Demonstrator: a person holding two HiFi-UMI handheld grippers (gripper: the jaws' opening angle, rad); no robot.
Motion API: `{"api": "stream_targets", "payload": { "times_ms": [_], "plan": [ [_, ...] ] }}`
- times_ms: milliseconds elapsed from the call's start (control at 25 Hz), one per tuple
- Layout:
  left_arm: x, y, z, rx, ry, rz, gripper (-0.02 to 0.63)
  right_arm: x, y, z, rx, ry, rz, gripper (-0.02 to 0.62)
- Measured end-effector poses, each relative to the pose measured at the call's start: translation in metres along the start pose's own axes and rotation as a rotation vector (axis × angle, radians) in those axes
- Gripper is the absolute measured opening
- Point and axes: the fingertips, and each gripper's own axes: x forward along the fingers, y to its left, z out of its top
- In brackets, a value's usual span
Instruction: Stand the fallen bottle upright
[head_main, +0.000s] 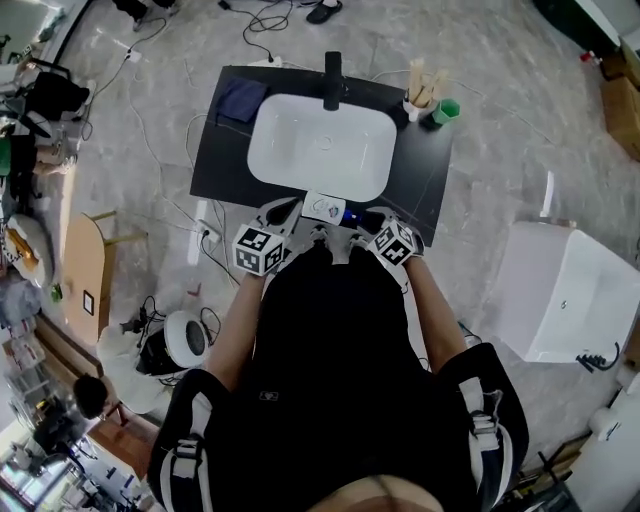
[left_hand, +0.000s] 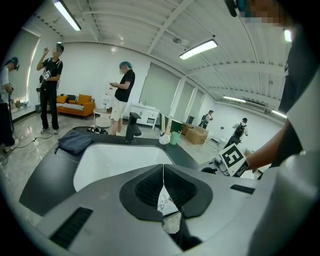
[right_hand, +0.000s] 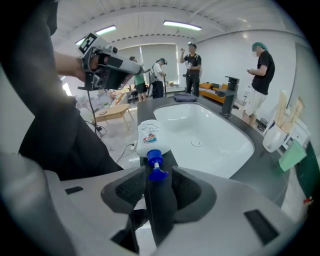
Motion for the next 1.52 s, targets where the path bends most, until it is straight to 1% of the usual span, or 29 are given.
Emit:
{"api": "stream_targets", "payload": {
  "times_ms": [120,320,560,800,1120,1280,1400,1520],
  "plan": [
    [-0.004,-0.005,-0.002,-0.020,-0.015,0.047,0.015,0.004,0.000,-0.003,-0.039,0.000,0.027,0.216],
    [-0.014,-0.011,-0.011,-0.052,-0.026,0.120,0.015,0.017,0.005,-0.011,-0.109,0.032,0.091,0.219],
    [-0.031,-0.016,-0.024,-0.099,-0.035,0.205,0.015,0.027,0.003,-0.013,-0.161,0.031,0.115,0.225],
    [-0.042,-0.025,-0.033,-0.130,-0.053,0.263,0.015,0.031,0.003,-0.017,-0.201,0.039,0.126,0.225],
    [-0.053,-0.040,-0.049,-0.162,-0.056,0.318,0.015,0.035,0.003,-0.017,-0.171,0.021,0.123,0.225],
    [-0.056,-0.044,-0.050,-0.169,-0.065,0.339,0.015,0.033,0.000,-0.016,-0.162,-0.001,0.095,0.218],
    [-0.057,-0.047,-0.053,-0.178,-0.076,0.353,0.015,0.033,0.000,-0.016,-0.146,-0.009,0.110,0.215],
    [-0.060,-0.048,-0.056,-0.190,-0.086,0.367,0.015,0.032,0.001,-0.016,-0.158,-0.005,0.123,0.213]
  ]
}}
